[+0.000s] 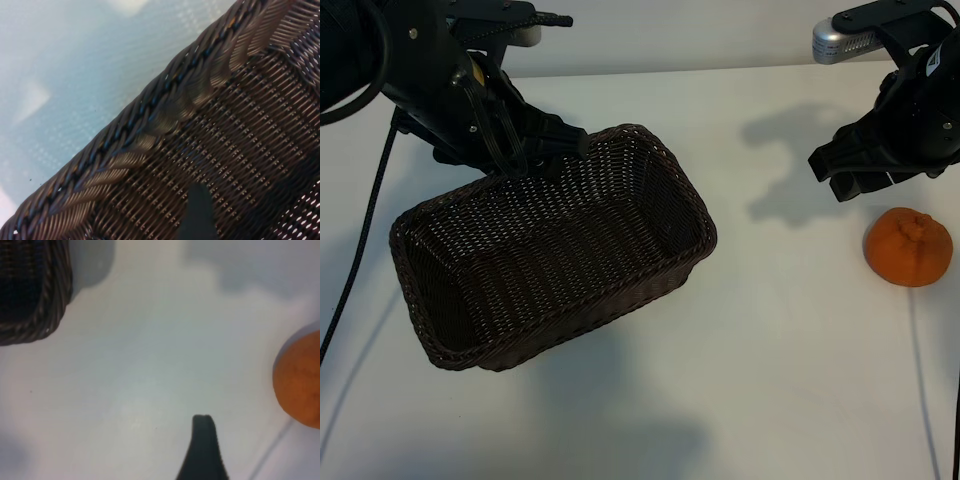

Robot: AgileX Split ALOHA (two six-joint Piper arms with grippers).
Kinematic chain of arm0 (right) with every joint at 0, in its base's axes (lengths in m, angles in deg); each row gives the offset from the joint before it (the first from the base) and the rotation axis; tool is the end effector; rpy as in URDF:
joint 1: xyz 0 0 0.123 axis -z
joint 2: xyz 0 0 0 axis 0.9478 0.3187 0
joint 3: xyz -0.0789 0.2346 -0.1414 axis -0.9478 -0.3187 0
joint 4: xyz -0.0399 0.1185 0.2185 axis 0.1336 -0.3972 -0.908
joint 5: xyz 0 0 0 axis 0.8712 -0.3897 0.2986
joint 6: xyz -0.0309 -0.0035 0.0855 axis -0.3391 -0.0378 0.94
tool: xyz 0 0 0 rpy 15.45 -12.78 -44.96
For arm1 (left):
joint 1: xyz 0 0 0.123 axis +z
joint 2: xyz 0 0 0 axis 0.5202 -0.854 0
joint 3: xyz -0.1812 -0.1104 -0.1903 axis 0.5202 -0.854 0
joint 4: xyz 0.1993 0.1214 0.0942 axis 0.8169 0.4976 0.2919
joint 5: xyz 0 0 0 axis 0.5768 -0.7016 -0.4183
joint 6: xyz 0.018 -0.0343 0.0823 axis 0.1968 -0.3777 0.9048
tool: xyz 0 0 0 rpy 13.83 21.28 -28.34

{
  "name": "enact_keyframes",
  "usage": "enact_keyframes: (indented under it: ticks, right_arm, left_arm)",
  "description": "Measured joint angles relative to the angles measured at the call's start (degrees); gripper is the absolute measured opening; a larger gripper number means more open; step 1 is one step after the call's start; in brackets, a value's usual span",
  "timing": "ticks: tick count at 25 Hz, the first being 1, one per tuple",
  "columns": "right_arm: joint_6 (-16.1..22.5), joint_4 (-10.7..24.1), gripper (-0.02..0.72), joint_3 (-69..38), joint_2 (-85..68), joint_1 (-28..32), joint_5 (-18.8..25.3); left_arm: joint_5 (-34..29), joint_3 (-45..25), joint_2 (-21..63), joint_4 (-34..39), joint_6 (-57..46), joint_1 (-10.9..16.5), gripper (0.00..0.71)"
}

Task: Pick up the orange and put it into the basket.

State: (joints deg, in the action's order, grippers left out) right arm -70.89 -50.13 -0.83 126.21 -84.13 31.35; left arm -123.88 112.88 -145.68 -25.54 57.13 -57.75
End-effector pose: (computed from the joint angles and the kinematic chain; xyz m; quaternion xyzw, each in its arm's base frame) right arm 0.3017 0.0745 0.2884 -0.1075 0.9804 0.0534 0.1560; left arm 0.3188 -0.1578 0.2712 0.1225 0.9654 -0.0731 0.2181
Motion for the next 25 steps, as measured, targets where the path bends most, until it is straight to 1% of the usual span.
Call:
enact_keyframes:
  ticks: [25]
  right_arm:
    - [0.00, 0.00, 0.536, 0.00, 0.00, 0.00, -0.65]
  left_arm:
    - [0.17, 0.00, 0.00, 0.00, 0.00, 0.00, 0.592]
